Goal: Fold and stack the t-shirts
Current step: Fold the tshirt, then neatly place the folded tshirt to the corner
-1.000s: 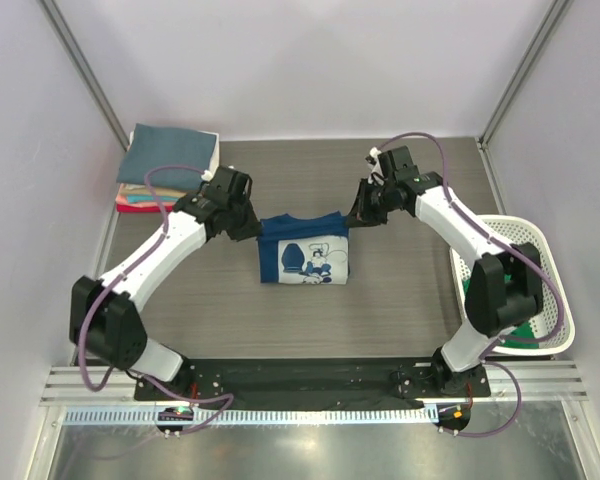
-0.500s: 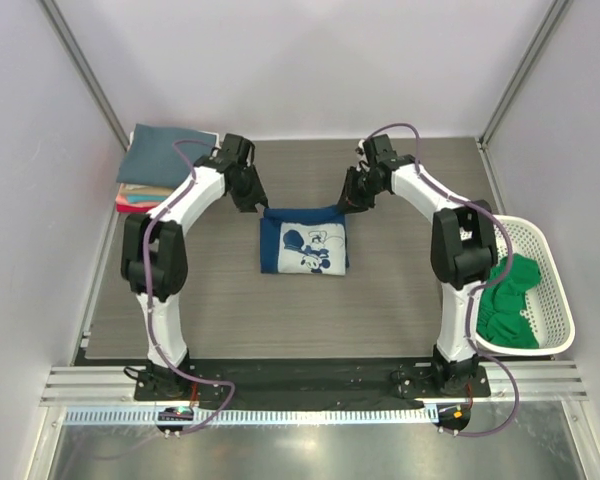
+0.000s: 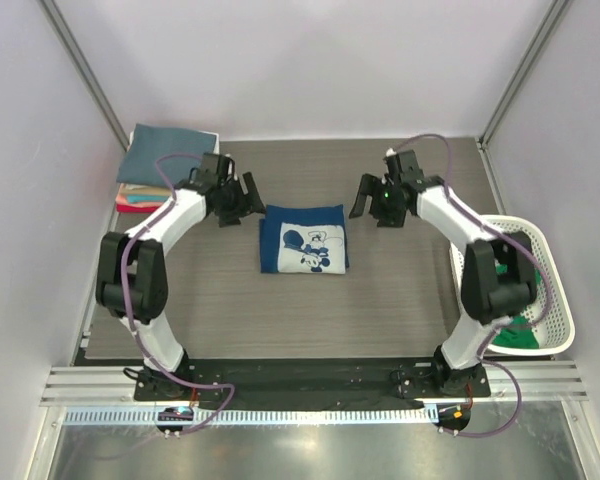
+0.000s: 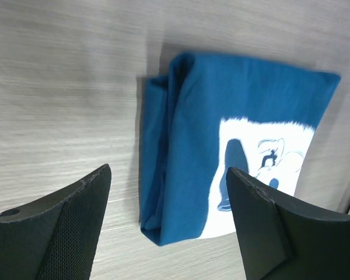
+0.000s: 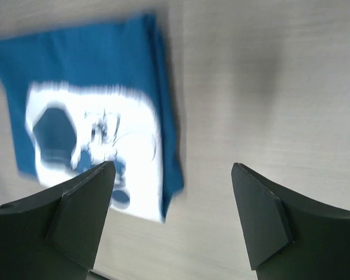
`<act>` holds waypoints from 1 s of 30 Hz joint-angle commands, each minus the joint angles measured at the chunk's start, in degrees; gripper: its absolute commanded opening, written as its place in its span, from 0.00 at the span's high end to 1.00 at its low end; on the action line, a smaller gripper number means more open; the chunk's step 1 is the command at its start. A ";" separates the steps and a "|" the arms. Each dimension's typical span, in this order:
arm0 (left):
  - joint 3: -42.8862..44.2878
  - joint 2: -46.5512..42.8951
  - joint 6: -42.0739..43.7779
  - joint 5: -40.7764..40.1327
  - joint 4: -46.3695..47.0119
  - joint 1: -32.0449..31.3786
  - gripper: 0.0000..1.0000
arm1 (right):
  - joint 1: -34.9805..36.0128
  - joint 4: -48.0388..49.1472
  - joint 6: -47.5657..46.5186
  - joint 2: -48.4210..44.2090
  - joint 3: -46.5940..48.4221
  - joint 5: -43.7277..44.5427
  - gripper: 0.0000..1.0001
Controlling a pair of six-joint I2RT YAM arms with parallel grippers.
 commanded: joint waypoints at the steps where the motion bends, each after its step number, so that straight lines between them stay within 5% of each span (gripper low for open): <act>1: -8.53 -2.19 -1.36 5.00 16.17 0.33 0.20 | 1.86 9.21 2.27 -11.17 -12.88 -5.46 0.13; 8: -14.77 2.37 -4.78 9.23 31.71 0.42 0.20 | 9.68 18.27 2.63 -18.68 -27.52 -7.51 0.13; 13: -15.30 7.02 -7.06 7.82 34.72 0.42 0.20 | 12.24 22.67 3.95 -19.82 -34.63 -7.69 0.14; 17: -14.60 10.54 -9.62 9.31 37.71 0.33 0.25 | 13.20 35.61 8.77 -23.94 -44.90 -2.07 0.16; 25: -17.24 10.64 -13.13 14.41 43.25 0.33 0.58 | 13.29 42.10 10.72 -34.51 -53.55 0.58 0.15; 30: -13.03 14.33 -13.23 18.89 43.61 0.15 0.99 | 13.12 42.01 10.63 -32.57 -52.67 -0.13 0.16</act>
